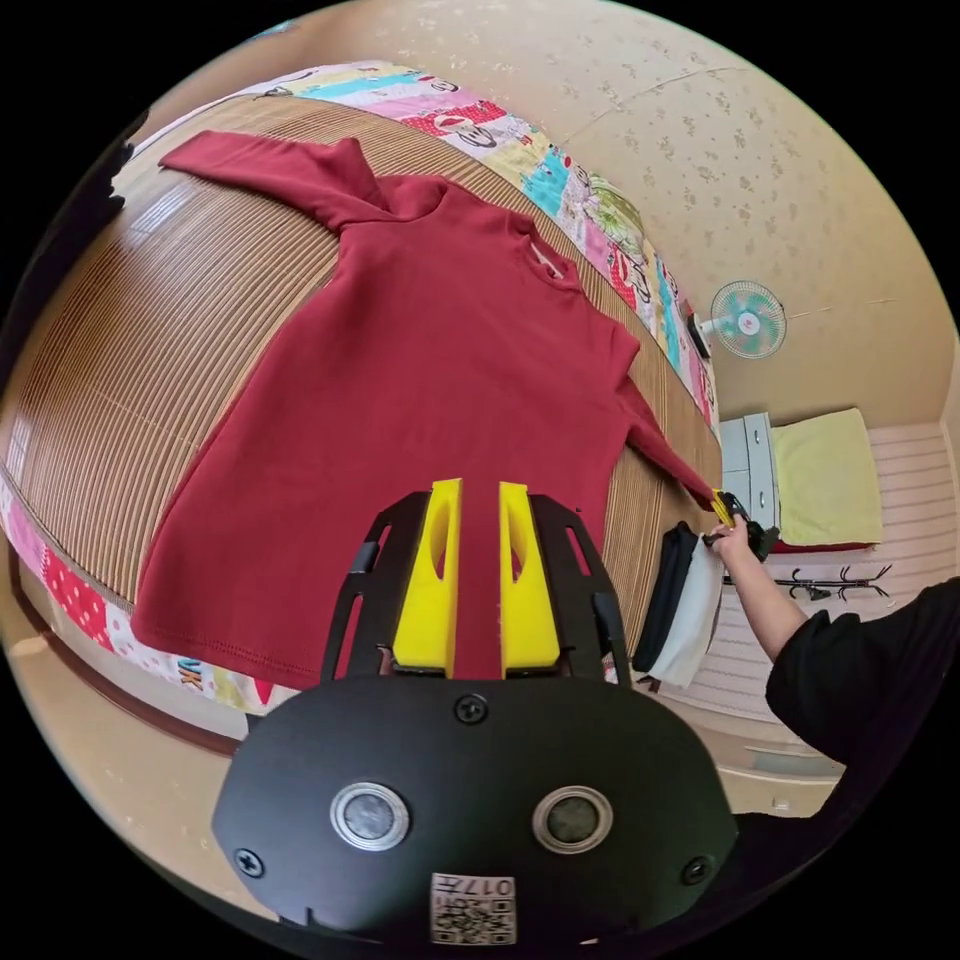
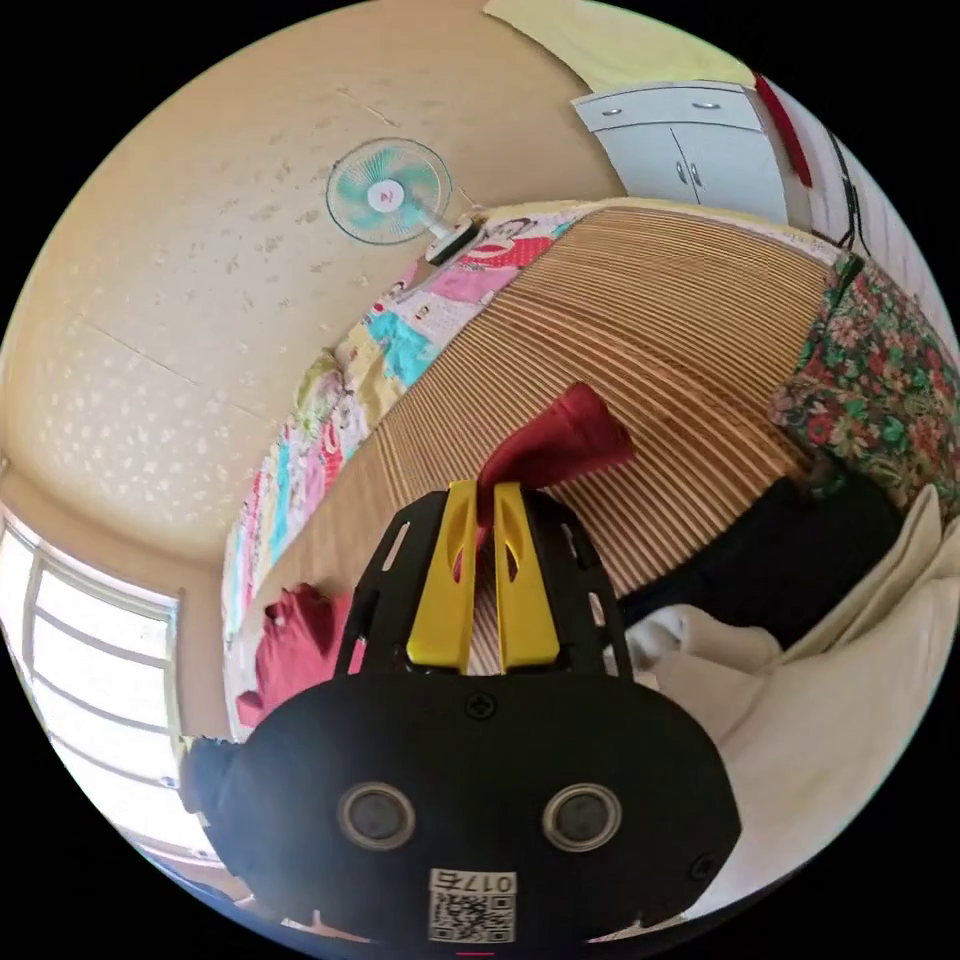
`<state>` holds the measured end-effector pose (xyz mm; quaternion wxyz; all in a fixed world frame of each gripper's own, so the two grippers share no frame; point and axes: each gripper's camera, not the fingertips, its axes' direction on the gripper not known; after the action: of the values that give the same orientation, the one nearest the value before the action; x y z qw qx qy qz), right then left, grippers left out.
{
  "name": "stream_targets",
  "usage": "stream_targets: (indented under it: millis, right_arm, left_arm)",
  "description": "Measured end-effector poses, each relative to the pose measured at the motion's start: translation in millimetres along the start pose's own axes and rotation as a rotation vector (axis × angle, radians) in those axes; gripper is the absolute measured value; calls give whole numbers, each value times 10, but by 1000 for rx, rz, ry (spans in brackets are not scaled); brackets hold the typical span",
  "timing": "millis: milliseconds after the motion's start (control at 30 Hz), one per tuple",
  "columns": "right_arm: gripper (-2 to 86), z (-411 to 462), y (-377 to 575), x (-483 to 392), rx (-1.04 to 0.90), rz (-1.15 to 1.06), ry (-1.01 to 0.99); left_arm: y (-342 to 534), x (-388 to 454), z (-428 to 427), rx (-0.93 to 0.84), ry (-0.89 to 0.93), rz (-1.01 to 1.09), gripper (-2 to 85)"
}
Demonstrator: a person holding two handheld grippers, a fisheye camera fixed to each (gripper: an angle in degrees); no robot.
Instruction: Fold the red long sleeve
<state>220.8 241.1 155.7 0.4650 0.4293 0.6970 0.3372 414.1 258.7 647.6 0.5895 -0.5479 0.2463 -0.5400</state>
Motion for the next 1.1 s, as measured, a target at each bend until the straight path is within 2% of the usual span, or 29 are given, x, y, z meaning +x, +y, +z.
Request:
stream_targets:
  millis: [100, 200, 267, 367, 433, 467, 567, 633, 667, 733, 800, 833, 900, 1100]
  right_arm:
    - [31, 309, 352, 263, -78, 133, 66]
    - [32, 196, 600, -75, 86, 161, 17]
    - [32, 87, 730, -659, 168, 54, 3]
    - [33, -126, 1197, -2037, 291, -239, -81]
    - [35, -144, 1825, -3140, 350, -425, -147]
    - [35, -107, 2011, -3389, 358, -471, -170]
    - [39, 409, 3028, -4366, 308, -632, -261]
    - [44, 1220, 3878, -4767, 176, -715, -245]
    - [46, 1472, 4082, -4811, 128, -736, -235]
    - [56, 2590, 4769, -4798, -214, -788, -174]
    - [64, 3085, 5055, -4608, -453, -749, -227]
    - [68, 3081, 5125, -4459, -468, -721, -295]
    - [72, 2903, 5143, -4274, -417, -721, -304]
    - [70, 2632, 4836, -3591, -394, -696, -128]
  left_arm:
    - [-173, -48, 131, -25, 51, 8, 65]
    - [-351, -71, 82, -25, 69, 51, 65]
    - [-532, -151, -16, -21, 101, 71, 66]
    - [-834, -304, -180, -7, 159, 81, 66]
    - [-1019, -399, -338, 35, 177, 93, 65]
    - [-1158, -463, -440, 63, 191, 114, 65]
    - [-1511, -706, -646, 136, 213, 149, 78]
    - [-1715, -933, -739, 187, 225, 137, 87]
    - [-1850, -1091, -767, 213, 233, 133, 95]
    - [-2049, -1312, -763, 231, 218, 106, 100]
    - [-2253, -1462, -726, 235, 213, 96, 100]
    - [-2392, -1487, -681, 225, 218, 122, 101]
    - [-2593, -1433, -558, 187, 213, 172, 101]
    - [-3074, -1001, 41, 89, 187, 237, 106]
